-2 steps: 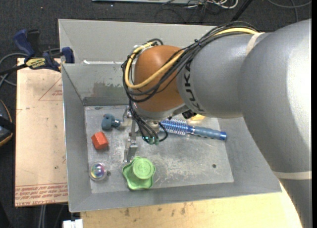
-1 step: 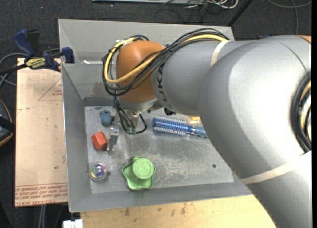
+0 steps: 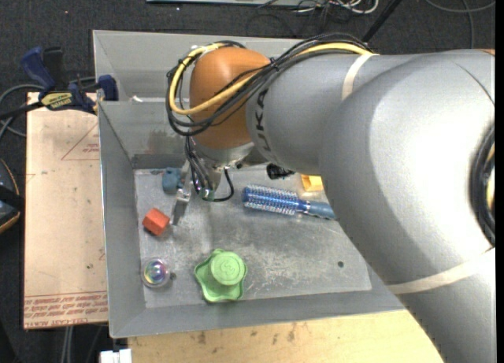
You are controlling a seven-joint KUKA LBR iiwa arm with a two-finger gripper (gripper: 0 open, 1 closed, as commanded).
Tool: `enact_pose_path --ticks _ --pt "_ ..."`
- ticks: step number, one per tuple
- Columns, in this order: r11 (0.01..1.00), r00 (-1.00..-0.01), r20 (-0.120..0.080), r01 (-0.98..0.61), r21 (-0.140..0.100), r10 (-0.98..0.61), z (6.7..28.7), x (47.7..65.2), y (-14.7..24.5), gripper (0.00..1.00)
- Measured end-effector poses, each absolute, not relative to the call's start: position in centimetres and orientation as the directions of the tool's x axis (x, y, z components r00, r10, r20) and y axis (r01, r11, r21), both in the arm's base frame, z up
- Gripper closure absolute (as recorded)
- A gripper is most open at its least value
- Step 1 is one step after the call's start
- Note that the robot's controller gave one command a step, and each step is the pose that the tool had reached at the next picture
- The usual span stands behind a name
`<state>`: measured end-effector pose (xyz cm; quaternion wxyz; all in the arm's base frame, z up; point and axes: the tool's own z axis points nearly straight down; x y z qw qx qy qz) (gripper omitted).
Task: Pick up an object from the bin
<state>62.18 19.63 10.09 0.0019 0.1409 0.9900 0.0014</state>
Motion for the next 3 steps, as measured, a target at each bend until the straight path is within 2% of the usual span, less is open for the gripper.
enact_pose_path --ticks 1,2,3 --pt "0.920 -0.920 -0.001 0.392 0.002 0.392 10.0 62.5 19.3 0.00" --pt "0.900 -0.900 -0.010 0.435 0.011 0.435 7.6 62.5 19.2 0.00" --pt "0.895 -0.895 -0.009 0.446 0.012 0.446 7.7 62.5 19.1 0.00"
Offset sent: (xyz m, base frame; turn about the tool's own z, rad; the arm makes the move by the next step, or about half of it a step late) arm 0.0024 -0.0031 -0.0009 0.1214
